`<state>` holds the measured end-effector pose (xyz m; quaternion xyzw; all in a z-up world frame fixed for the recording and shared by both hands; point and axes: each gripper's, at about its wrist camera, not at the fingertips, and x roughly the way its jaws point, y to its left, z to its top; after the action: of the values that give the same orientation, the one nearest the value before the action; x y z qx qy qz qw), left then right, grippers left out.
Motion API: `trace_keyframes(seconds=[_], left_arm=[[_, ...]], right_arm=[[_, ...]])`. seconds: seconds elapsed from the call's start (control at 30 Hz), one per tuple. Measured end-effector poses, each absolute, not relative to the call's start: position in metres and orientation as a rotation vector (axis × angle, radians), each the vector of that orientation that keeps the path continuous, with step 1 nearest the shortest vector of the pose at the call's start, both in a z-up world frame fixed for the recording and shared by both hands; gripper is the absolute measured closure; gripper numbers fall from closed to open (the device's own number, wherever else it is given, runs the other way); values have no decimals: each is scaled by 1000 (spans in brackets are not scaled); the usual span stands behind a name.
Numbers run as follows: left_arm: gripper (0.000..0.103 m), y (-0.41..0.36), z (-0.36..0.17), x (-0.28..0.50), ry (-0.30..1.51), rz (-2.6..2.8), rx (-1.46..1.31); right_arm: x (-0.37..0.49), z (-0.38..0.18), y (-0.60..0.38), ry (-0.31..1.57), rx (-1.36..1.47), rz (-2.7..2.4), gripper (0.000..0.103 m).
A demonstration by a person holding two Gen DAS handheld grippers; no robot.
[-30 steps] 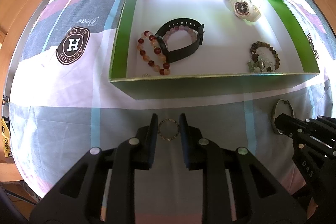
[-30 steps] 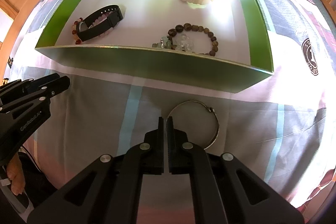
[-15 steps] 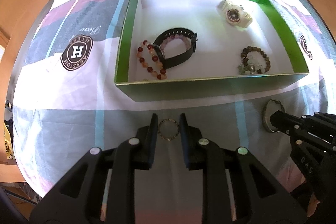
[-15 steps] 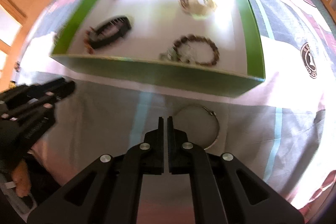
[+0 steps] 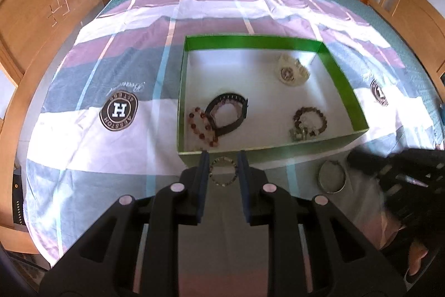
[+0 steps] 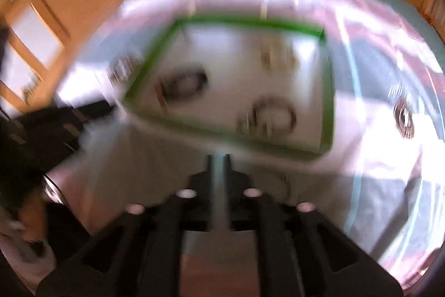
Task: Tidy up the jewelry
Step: 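Carry the ring and the bangle into the green box and open both tools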
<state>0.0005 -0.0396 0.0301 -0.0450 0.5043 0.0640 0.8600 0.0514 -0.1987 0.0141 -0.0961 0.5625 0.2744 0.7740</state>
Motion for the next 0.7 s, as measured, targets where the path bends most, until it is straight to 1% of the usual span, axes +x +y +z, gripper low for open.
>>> trace_keyframes(seconds=[0.03, 0.13, 0.17, 0.2, 0.27, 0.3, 0.43, 0.53, 0.63, 0.7], left_arm=[[82, -39, 27, 1, 1067, 136, -91], [83, -38, 20, 2, 1086, 140, -96], [82, -37, 19, 3, 1088, 142, -98], [83, -37, 19, 3, 1087, 143, -100], [82, -35, 18, 3, 1087, 144, -103], [82, -35, 18, 3, 1088, 145, -103], [82, -33, 17, 2, 1090, 151, -106], [82, -32, 18, 1, 1087, 154, -110], [82, -33, 21, 1, 1079, 156, -114], [83, -34, 24, 1, 1063, 155, -112]], right_arm=[[52, -2, -195, 1263, -239, 574, 66], [55, -43, -194, 1363, -283, 512, 66], [59, -54, -195, 1395, -282, 496, 68], [61, -62, -196, 1416, -286, 482, 74], [66, -71, -199, 1437, -280, 452, 81], [66, -70, -200, 1432, -280, 454, 100], [63, -54, -201, 1391, -248, 494, 101], [61, -28, -201, 1324, -220, 525, 101], [57, 6, -205, 1234, -162, 561, 101], [55, 28, -211, 1138, -120, 573, 101]])
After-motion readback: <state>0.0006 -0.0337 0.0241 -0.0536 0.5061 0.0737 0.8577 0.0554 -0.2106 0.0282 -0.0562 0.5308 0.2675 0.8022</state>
